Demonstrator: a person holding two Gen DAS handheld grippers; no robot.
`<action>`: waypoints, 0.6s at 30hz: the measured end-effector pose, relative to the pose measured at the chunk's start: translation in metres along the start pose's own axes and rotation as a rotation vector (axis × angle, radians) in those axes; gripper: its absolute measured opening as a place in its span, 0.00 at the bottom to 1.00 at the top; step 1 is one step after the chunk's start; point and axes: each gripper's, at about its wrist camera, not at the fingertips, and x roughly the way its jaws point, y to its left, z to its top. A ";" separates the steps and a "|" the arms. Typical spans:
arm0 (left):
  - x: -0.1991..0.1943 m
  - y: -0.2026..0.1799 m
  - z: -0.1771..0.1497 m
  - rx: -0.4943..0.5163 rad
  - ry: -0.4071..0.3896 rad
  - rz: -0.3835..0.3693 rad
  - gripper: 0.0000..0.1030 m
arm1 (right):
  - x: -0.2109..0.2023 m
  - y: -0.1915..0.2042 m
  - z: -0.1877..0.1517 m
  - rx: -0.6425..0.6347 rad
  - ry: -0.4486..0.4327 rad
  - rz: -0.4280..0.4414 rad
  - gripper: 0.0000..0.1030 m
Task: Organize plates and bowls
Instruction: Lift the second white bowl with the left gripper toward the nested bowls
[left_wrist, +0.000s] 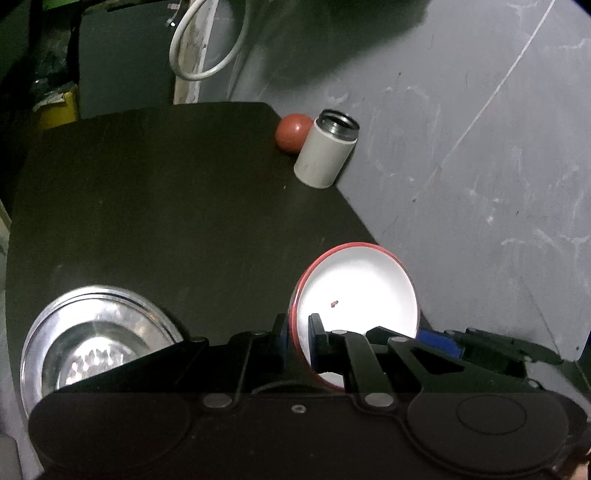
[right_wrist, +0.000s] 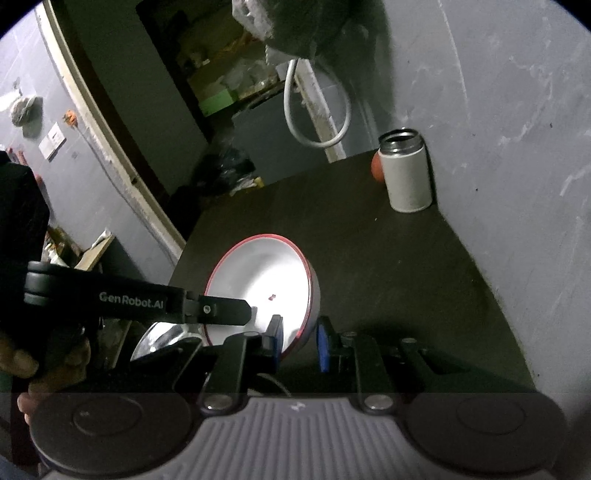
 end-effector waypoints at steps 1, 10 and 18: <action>0.000 0.001 -0.002 -0.002 0.004 0.003 0.11 | 0.000 0.000 0.000 -0.003 0.006 0.003 0.21; -0.001 0.013 -0.020 -0.038 0.038 0.018 0.12 | 0.005 0.011 -0.006 -0.053 0.081 0.040 0.23; -0.002 0.020 -0.029 -0.061 0.061 0.031 0.12 | 0.009 0.023 -0.012 -0.089 0.128 0.057 0.24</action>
